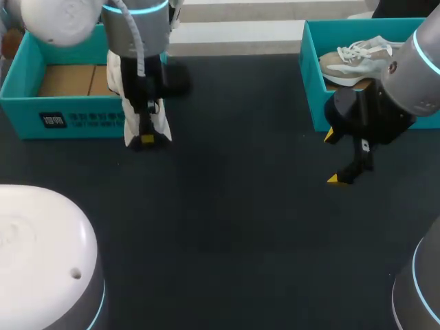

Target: Take the shoe out of the shoebox, open the shoe tongue, remove and reinsert the insole, then place the shoe into the shoebox

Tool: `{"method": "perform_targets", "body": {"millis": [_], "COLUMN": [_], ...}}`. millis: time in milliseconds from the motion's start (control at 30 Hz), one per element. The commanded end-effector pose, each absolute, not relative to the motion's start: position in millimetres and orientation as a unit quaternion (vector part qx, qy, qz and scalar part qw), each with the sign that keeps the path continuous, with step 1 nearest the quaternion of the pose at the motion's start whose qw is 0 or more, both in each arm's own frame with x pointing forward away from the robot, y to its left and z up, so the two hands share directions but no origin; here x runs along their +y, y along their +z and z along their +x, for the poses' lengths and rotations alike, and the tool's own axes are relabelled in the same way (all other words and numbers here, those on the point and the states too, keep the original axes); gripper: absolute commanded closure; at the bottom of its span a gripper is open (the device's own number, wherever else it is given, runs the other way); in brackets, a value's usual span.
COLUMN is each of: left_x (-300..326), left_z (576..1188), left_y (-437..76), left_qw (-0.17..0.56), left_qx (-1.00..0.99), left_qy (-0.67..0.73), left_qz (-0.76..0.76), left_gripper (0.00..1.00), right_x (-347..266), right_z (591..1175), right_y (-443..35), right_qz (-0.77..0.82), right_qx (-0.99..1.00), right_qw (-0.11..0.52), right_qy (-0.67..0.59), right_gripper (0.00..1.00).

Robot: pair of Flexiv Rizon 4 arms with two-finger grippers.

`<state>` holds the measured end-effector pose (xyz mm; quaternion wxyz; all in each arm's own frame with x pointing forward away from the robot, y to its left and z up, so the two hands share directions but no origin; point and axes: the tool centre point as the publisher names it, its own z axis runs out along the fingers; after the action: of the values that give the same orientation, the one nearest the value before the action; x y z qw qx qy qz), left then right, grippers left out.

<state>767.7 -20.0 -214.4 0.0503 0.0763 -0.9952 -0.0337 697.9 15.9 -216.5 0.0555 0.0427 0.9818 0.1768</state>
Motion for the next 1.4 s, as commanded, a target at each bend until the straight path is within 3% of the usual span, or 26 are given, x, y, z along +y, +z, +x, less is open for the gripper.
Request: {"method": "perform_targets", "body": {"millis": [33, 1400], "left_x": [-8, 10], "left_z": [768, 781], "left_y": [-199, -199], "left_qw": [0.045, 0.037], "left_qx": [-0.995, -0.994], "left_qy": [-0.031, -0.076], "left_qz": [0.086, 0.064], "left_gripper": [1.00, 1.00], "right_x": [17, 17], "right_z": [698, 698], "right_y": [-218, -218], "right_qz": [0.043, 0.043], "right_qx": [0.982, 0.982], "right_qw": [0.055, 0.055], "right_qy": [0.176, 0.176], "right_gripper": [0.00, 0.00]}}
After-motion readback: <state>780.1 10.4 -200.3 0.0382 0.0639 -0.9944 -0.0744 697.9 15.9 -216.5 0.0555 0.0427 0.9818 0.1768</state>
